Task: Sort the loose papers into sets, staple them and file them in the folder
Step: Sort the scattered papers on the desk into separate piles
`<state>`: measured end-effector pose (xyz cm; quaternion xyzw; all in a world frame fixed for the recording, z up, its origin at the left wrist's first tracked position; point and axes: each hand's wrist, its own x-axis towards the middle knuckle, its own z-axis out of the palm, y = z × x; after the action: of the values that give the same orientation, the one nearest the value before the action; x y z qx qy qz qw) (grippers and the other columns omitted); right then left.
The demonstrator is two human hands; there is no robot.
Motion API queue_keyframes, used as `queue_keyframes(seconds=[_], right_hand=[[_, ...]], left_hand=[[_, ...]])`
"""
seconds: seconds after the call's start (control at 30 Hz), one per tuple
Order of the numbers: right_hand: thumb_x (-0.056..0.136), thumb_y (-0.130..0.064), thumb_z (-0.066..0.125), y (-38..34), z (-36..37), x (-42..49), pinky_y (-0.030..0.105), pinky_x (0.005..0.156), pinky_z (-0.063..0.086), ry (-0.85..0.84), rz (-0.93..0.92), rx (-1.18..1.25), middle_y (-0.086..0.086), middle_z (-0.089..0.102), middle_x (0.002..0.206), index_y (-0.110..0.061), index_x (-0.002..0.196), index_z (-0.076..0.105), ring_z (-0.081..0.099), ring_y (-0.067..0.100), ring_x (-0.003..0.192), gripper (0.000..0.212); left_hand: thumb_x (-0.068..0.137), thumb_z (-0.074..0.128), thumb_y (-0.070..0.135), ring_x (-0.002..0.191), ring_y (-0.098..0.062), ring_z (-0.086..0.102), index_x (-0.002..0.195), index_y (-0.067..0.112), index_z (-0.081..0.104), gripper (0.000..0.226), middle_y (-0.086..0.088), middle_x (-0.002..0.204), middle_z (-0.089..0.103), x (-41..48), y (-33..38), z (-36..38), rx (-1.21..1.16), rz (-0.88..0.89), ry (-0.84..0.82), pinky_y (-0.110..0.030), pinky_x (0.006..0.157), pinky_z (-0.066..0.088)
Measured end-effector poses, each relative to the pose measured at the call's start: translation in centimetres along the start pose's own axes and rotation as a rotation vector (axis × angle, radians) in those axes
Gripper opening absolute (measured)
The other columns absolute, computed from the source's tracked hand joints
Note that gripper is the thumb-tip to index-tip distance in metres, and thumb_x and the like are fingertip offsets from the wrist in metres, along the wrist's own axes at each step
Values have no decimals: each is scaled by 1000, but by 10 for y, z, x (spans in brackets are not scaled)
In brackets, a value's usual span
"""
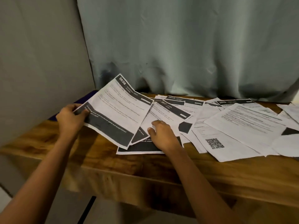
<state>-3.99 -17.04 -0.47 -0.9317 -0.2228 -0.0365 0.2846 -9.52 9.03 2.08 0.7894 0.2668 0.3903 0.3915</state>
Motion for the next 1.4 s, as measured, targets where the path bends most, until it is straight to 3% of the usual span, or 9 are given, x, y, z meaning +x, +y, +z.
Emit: queue_keyframes(seconds=[0.17,0.4,0.53,0.63,0.77,0.87,0.93,1.1,1.4], right_hand=[[100,-34,45,-13,12,-16,33,105,36,-74,-68,14,11,45,140,-9,137,45,44,24,128,45],[100,-41,41,-21,35,-16,38,118,6,-145,-140,-71,8,19,158,-16,148,31,13,22,147,55],[99,-45,41,-20,43,-14,39,119,3,-164,-114,-102,9,24,157,-16,148,31,15,22,146,57],[96,-49,43,-18,43,-14,40,119,9,-141,-100,-111,8,32,153,-15,145,37,24,22,143,60],[88,-60,51,-18,43,-17,41,113,31,-80,-58,-127,4,47,141,-18,138,45,41,21,130,66],[85,-66,50,-17,40,-19,39,110,35,-56,-47,-181,4,50,138,-19,138,44,44,22,127,71],[85,-66,49,-15,38,-22,38,108,35,-45,-43,-209,4,49,139,-21,140,42,43,23,127,72],[89,-56,50,-7,36,-26,35,106,37,-5,-19,-188,5,49,138,-20,139,45,43,22,126,62],[93,-43,51,-9,32,-28,39,111,34,4,-17,-154,7,51,138,-15,137,47,46,22,126,53]], left_hand=[[88,67,17,91,-33,64,111,3,65,27,-20,103,66,5,-34,-45,42,-142,61,-47,84,53],[89,64,11,97,-39,62,110,-1,64,24,-25,105,65,7,-72,-78,225,-136,72,-48,88,50],[91,62,11,108,-40,56,130,2,50,42,-26,122,57,2,-79,-80,371,-25,62,-45,82,49],[89,64,17,121,-46,44,133,0,48,49,-28,129,51,2,-78,-72,645,245,63,-56,95,41],[95,36,51,141,-34,27,145,17,38,60,-15,150,36,-5,-57,-45,511,376,-319,-54,116,18],[80,6,76,148,-22,1,150,40,10,78,5,160,5,-15,-53,-19,543,376,-615,-50,116,-4],[81,4,78,148,-22,-3,149,45,2,75,7,160,-2,-21,-57,-6,642,367,-718,-53,114,-8],[94,16,63,148,-22,-2,149,43,3,61,5,161,0,-35,-63,5,766,318,-758,-53,115,-9],[95,17,62,148,-23,1,150,41,6,60,4,161,3,-32,-66,-6,799,278,-738,-55,115,-8]])
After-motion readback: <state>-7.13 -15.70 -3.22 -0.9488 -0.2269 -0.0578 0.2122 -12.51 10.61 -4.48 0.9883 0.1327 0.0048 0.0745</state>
